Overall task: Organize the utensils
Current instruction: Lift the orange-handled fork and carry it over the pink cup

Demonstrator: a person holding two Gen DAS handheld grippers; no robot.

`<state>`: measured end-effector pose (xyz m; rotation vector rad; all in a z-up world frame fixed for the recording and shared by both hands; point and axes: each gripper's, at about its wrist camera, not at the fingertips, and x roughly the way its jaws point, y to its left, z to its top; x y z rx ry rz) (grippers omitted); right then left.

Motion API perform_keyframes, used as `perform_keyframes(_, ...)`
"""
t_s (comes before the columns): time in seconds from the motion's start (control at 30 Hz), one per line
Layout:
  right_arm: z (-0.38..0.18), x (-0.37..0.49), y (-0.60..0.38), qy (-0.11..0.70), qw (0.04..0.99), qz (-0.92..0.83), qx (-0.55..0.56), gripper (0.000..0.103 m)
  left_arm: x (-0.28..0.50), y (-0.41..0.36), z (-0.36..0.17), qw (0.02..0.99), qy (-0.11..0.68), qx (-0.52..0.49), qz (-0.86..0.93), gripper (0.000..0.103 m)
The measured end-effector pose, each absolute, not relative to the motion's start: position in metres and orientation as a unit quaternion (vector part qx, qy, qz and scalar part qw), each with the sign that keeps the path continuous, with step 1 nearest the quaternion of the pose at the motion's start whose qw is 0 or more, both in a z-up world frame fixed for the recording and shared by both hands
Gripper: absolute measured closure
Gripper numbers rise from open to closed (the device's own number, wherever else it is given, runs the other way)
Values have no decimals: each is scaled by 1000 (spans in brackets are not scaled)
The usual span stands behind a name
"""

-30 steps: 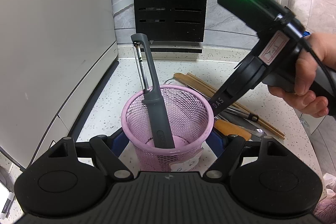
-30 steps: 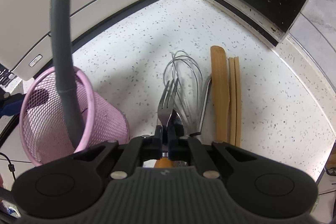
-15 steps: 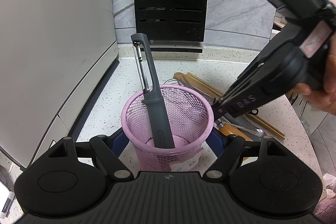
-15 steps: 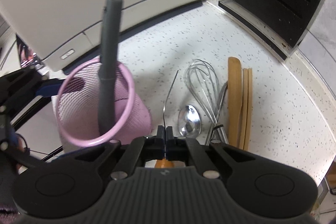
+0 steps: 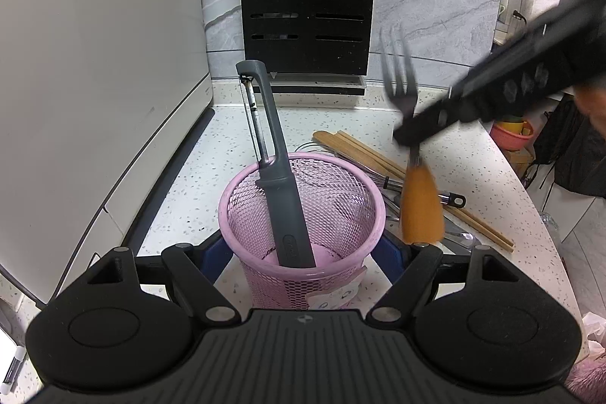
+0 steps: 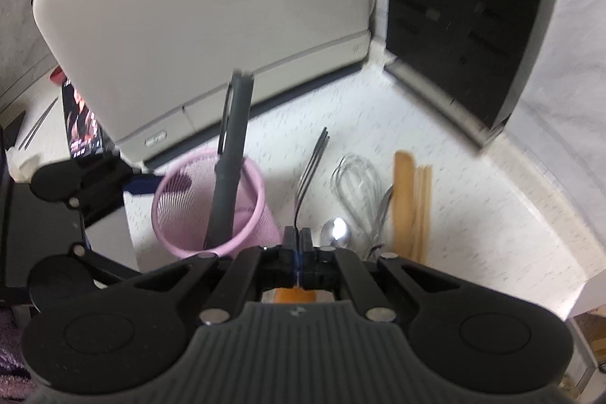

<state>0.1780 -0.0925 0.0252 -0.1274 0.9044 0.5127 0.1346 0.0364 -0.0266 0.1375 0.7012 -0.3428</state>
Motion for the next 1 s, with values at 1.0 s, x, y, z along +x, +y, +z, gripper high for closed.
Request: perform_keyframes(1.0, 50, 154, -52, 303, 901, 304, -67, 103, 137, 35, -26, 920, 346, 71, -171, 12)
